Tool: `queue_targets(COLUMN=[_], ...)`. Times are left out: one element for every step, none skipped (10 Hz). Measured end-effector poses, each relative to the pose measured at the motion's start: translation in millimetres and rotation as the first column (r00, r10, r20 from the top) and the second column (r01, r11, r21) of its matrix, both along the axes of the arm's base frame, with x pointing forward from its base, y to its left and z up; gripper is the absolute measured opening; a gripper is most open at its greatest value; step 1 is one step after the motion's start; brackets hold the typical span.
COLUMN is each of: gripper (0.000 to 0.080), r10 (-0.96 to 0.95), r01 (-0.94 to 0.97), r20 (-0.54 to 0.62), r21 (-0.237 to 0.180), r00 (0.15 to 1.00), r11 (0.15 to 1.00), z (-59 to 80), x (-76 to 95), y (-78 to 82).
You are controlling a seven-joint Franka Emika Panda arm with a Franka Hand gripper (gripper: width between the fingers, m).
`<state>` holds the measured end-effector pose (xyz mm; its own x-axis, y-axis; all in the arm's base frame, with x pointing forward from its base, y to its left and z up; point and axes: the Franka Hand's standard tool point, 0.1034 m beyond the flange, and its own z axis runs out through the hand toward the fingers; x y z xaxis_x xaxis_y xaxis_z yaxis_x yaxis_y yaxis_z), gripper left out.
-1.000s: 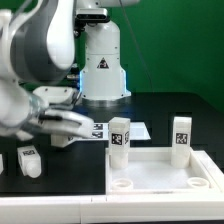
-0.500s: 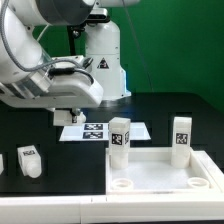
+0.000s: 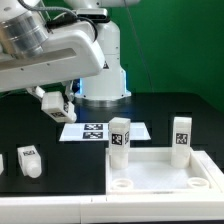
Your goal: Assemble square table
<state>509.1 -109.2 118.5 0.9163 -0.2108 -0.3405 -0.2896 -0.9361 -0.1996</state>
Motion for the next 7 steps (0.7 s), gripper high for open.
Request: queue_targets(gripper=[0.0282,0.0282,0.0282,0.0282,0.0282,0.0282,0.0282], r10=[-0.008,-0.003,0.021,0.032,0.042,0.093,0.113], r01=[0.009,0.009,-0.004,-0.005,-0.006,-0.015,-0.016], r20=[0.056,0.101,0.188,0.269,0.339,0.461,0.51], r21=[-0.03,-0.054,-0.09,-0.103,-0.106,-0.169,-0.191], r00=[0.998,0.995,0.982,0.963,0.94,0.882,0.853], r11=[1.0,0.999,0.996,0.995,0.994,0.985,0.982], z=[-0.8,1.4,10.7,23.2,29.3,32.6,29.1], x=[2.3,7.9,31.1,53.7,70.0,82.2,76.8], y=[-2.3,-2.7,0.8,17.2,38.7,58.2,64.5])
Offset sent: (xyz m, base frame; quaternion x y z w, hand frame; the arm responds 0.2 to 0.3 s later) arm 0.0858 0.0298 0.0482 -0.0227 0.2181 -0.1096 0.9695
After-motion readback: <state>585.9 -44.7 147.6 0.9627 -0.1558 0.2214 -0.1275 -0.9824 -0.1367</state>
